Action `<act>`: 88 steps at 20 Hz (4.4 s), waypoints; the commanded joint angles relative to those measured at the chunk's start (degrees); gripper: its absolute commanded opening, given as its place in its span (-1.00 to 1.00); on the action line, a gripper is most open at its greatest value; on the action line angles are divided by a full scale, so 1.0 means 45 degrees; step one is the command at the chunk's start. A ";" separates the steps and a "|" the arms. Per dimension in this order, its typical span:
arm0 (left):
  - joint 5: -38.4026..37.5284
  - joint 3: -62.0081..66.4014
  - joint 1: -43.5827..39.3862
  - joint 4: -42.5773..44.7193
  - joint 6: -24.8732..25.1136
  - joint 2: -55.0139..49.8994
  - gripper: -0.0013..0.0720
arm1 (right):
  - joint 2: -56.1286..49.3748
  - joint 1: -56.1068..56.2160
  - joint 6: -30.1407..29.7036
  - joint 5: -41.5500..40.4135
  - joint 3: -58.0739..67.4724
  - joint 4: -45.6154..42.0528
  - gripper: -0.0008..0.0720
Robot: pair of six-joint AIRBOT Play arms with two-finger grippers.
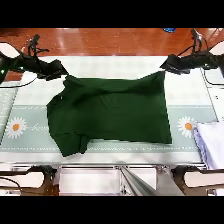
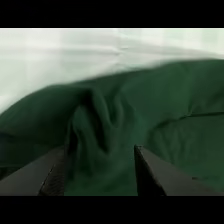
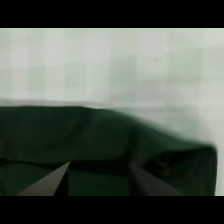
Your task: Fold the shirts.
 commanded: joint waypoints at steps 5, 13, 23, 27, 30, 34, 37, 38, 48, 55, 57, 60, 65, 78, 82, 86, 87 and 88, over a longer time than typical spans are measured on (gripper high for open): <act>-0.5848 0.0199 0.3113 0.1564 0.0427 -0.0117 0.41 | -0.0243 -0.2297 0.0447 0.3920 0.0005 -0.2127 0.16; -0.3453 -0.7179 0.6713 0.0971 0.2429 0.3978 0.41 | 0.4799 -0.3643 -0.2467 0.0981 -0.8340 0.1010 0.16; -0.1273 -1.1560 0.7572 -0.1404 0.2637 0.3949 0.41 | 0.6387 -0.3614 -0.2399 0.0879 -1.0778 0.2030 0.16; -0.0996 -1.1623 0.6868 -0.1447 0.2909 0.3881 0.41 | 0.6387 -0.3619 -0.2293 0.0777 -1.0778 0.2487 0.16; -0.0967 -1.1623 0.6139 -0.1452 0.3016 0.3755 0.40 | 0.6387 -0.3623 -0.1957 0.0403 -1.0773 0.2560 0.16; -0.1137 -1.1608 0.5576 -0.1447 0.3347 0.3682 -0.91 | 0.6387 -0.5003 -0.1831 0.1175 -1.0778 0.1909 0.16; -0.1200 -1.1608 0.5581 -0.1447 0.3400 0.3682 -0.91 | 0.6387 -0.5906 -0.1622 0.3400 -1.0846 -0.0758 0.16; -0.1195 -1.1608 0.5586 -0.1447 0.3400 0.3677 -0.91 | 0.6426 -0.5921 -0.1103 0.3852 -1.1001 -0.1647 0.16; -0.1205 -1.1613 0.5576 -0.1447 0.3395 0.3677 -0.91 | 0.6567 -0.5897 -0.0267 0.3521 -1.2643 -0.1933 0.16; -0.1088 -1.1613 0.5571 -0.1447 0.3395 0.3677 -0.91 | 0.5051 -0.3687 -0.0350 0.2521 -1.2638 -0.1049 0.16; -0.0850 -1.1613 0.5571 -0.1481 0.3395 0.3677 -0.91 | 0.4711 -0.2948 -0.0753 0.1734 -1.2575 0.0053 0.11; -0.0884 -1.1477 0.5571 -0.1865 0.3424 0.3682 -0.91 | 0.4590 -0.2016 -0.1307 0.1525 -1.1778 0.1107 -0.80; -0.2895 -0.8684 0.5576 -0.5304 0.4182 0.3861 -0.91 | 0.4639 -0.1209 -0.1860 0.3337 -0.7587 0.2030 -0.91; -0.1132 0.5260 0.5600 -0.5153 0.2671 0.8208 -0.91 | 0.8927 -0.1579 0.0199 0.3050 0.6441 -0.1098 -0.91; -0.1103 0.5294 0.5591 -0.0427 0.1190 1.0977 -0.91 | 1.0885 -0.1569 0.0733 0.4702 0.6441 -0.3007 -0.91; -0.1166 0.5294 0.4002 0.1535 0.0699 1.2832 -0.91 | 1.1953 -0.1569 0.1345 0.6110 0.6407 -0.4405 -0.91; -0.1263 0.5289 0.3288 0.1957 0.0695 1.3046 -0.91 | 1.2104 -0.1569 0.1530 0.6217 0.6280 -0.4561 -0.91; -0.1545 0.5289 0.2589 0.2560 0.0515 1.3168 -0.91 | 1.2230 -0.1569 0.1569 0.6319 0.6028 -0.4556 -0.91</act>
